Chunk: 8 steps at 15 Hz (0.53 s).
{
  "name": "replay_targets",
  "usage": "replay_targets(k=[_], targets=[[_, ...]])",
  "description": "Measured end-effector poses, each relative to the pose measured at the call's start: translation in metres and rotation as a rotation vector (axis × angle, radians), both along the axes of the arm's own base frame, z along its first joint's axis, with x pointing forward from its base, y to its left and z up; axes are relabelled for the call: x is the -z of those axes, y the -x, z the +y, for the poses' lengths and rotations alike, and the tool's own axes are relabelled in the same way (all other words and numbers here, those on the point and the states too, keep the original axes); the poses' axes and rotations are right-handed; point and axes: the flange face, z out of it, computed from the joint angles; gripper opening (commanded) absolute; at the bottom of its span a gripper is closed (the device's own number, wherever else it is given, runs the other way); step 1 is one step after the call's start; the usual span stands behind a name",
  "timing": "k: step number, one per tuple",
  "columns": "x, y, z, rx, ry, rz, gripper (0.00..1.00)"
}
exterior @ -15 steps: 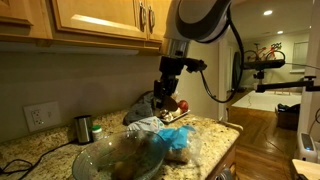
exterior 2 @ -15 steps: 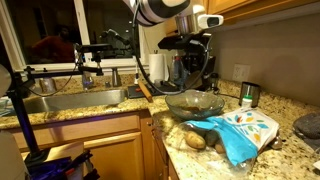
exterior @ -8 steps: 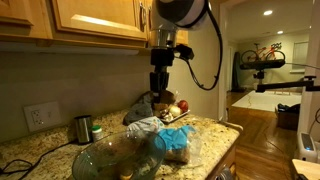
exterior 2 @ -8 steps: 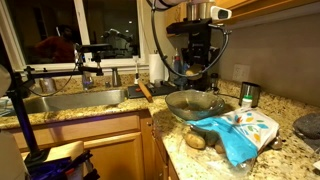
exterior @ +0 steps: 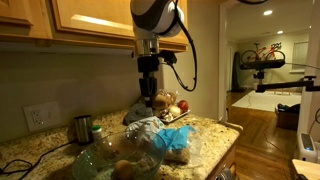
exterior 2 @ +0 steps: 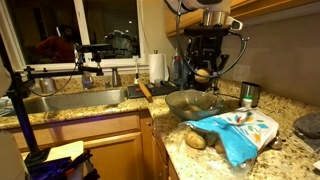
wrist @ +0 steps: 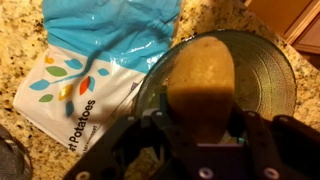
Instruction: Put a potato in the bowl
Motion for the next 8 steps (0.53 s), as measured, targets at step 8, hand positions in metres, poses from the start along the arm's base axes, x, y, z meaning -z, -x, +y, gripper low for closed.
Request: replay_targets(k=[8], targets=[[0.060,-0.024,0.040,-0.099,-0.004,0.143,0.27]])
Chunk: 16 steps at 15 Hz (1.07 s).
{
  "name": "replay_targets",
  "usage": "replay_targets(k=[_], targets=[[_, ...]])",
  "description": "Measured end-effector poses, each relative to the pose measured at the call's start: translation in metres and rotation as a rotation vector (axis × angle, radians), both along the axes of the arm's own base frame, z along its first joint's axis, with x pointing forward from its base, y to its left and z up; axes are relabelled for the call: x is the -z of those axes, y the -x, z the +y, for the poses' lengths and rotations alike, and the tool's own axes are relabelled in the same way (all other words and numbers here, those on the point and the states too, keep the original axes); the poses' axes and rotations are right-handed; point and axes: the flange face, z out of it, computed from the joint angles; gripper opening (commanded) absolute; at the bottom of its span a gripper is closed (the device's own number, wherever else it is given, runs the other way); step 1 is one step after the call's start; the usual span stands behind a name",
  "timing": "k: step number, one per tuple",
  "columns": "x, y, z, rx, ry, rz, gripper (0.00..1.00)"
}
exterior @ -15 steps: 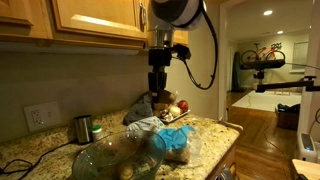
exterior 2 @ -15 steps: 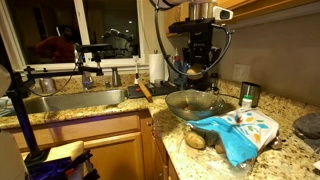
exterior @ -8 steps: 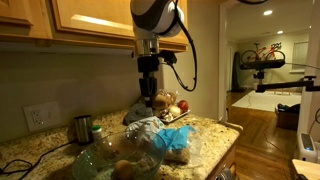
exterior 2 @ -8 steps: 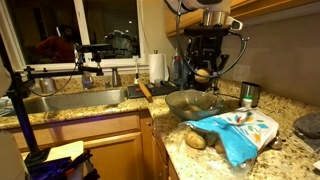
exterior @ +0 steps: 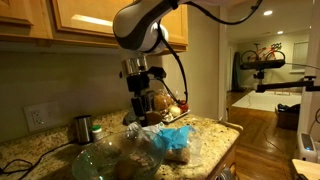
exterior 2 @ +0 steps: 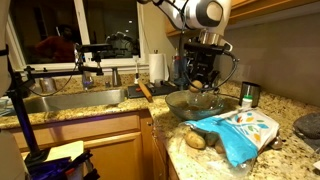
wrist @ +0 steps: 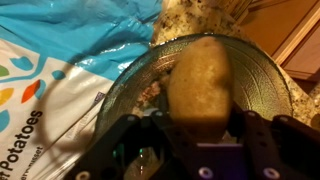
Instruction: Put a potato in the bowl
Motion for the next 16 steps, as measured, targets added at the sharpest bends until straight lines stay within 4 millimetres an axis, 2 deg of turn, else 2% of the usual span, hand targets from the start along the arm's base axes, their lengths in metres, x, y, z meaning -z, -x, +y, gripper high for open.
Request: replay_targets(k=[6,16], targets=[[0.038,-0.001,0.018,-0.062,0.050,0.057,0.27],[0.072,-0.001,0.020,-0.091,0.083,0.106,0.27]])
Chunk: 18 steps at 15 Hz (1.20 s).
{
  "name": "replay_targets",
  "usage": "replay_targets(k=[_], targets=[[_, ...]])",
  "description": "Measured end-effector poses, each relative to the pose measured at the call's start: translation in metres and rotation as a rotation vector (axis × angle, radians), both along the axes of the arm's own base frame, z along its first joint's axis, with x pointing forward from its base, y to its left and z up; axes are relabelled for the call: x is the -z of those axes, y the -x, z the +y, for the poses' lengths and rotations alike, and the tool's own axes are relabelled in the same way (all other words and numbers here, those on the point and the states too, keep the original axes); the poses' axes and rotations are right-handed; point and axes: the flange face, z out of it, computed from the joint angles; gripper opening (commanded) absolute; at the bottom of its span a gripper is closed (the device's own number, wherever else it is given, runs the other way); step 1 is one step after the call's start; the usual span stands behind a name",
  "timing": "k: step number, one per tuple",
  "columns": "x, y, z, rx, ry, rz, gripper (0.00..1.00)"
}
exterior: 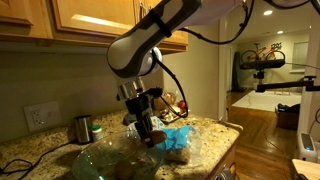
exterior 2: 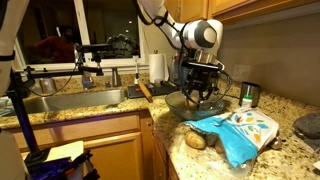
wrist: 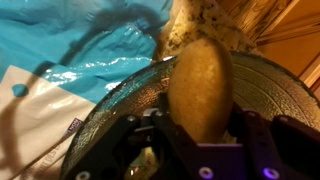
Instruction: Put a potato in the bowl
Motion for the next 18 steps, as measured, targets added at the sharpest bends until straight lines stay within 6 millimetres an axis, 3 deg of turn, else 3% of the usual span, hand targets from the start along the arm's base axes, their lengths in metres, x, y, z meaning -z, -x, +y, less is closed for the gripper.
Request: replay_targets(k=[9,18], targets=[[0.002,-0.005,0.012,-0.064,0.049,-0.044,0.27],[0.018,-0.008,0.018,-0.087,0.057,-0.064,0.27]])
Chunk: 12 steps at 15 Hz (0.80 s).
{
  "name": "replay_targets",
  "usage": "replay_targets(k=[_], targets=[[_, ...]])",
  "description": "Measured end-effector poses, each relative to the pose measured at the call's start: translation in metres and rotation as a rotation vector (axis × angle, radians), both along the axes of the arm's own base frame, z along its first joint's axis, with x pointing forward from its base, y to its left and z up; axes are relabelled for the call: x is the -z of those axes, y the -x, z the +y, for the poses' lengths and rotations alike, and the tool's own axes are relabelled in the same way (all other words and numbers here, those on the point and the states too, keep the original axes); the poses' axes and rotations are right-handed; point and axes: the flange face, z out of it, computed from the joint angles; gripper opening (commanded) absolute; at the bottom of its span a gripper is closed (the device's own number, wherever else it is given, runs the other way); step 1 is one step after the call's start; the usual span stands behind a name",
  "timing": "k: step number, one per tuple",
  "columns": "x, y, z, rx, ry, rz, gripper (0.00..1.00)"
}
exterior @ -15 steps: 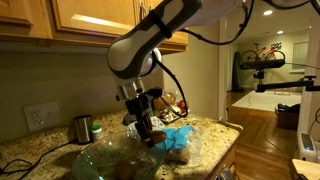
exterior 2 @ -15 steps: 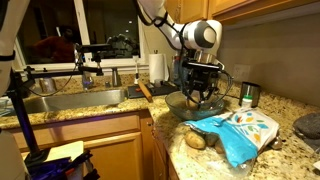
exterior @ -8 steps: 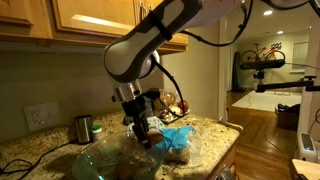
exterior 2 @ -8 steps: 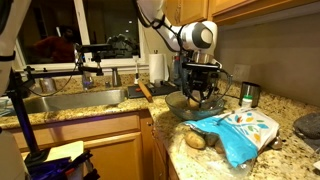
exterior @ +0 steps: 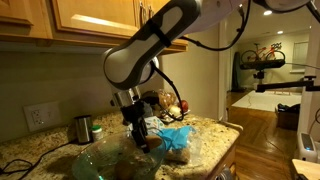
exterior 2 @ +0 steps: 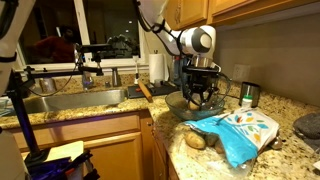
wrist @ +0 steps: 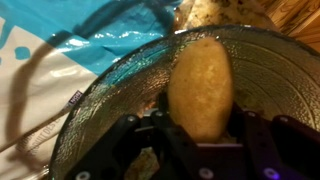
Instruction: Put a potato in the bowl
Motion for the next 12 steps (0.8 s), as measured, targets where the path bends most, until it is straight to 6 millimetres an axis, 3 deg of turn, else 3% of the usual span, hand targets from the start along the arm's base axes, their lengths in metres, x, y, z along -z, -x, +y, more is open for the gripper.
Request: replay_targets(k=[1,2,3,6,12], targets=[[0.0012,-0.0003,0.0003,-0.002,0.001,-0.003,0.32],[0.0027,-0.0006,0.0006,-0.004,0.002,-0.005,0.77],[0.0046,-0.0007,0.0009,-0.005,0.002,-0.005,0.78],[0.0087,-0.0005,0.0010,-0.006,0.002,-0.002,0.97],[0.0085,-0.0009,0.0005,-0.004,0.002,-0.005,1.00]])
